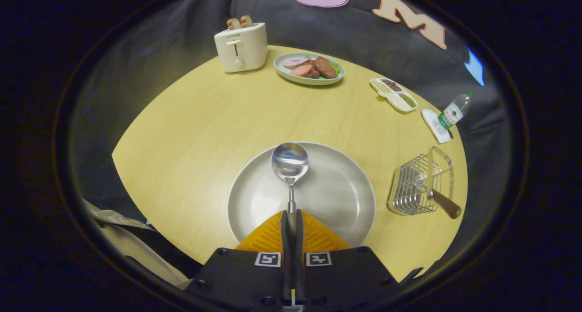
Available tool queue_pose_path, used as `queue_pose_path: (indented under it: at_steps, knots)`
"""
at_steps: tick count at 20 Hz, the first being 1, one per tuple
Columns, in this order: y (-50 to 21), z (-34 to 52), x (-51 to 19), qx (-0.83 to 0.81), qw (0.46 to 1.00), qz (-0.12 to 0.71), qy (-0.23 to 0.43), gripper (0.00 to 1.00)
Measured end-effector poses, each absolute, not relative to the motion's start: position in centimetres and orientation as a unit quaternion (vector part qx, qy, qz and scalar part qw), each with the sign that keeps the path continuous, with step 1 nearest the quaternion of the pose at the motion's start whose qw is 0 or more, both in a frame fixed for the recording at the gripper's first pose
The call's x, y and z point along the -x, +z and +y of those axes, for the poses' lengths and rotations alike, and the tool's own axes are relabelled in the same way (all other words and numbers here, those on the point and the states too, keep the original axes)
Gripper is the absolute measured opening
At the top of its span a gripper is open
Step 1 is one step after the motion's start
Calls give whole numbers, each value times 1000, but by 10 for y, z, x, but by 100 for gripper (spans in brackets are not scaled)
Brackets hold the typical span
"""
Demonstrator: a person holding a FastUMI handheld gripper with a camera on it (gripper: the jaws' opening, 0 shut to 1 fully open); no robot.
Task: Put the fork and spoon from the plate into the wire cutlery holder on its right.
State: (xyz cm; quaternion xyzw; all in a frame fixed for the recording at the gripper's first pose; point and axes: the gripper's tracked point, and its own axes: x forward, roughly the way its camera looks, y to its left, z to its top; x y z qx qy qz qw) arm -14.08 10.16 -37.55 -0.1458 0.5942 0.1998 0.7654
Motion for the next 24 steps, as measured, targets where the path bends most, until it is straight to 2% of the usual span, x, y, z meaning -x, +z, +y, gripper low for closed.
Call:
queue_pose_path:
  at_steps: [8,17,24]
  knots:
    - [-344,88,118,128,774,587,199,6]
    - [-316,57,87,81,794,579,169,6]
    - [-306,13,67,104,798,574,150,6]
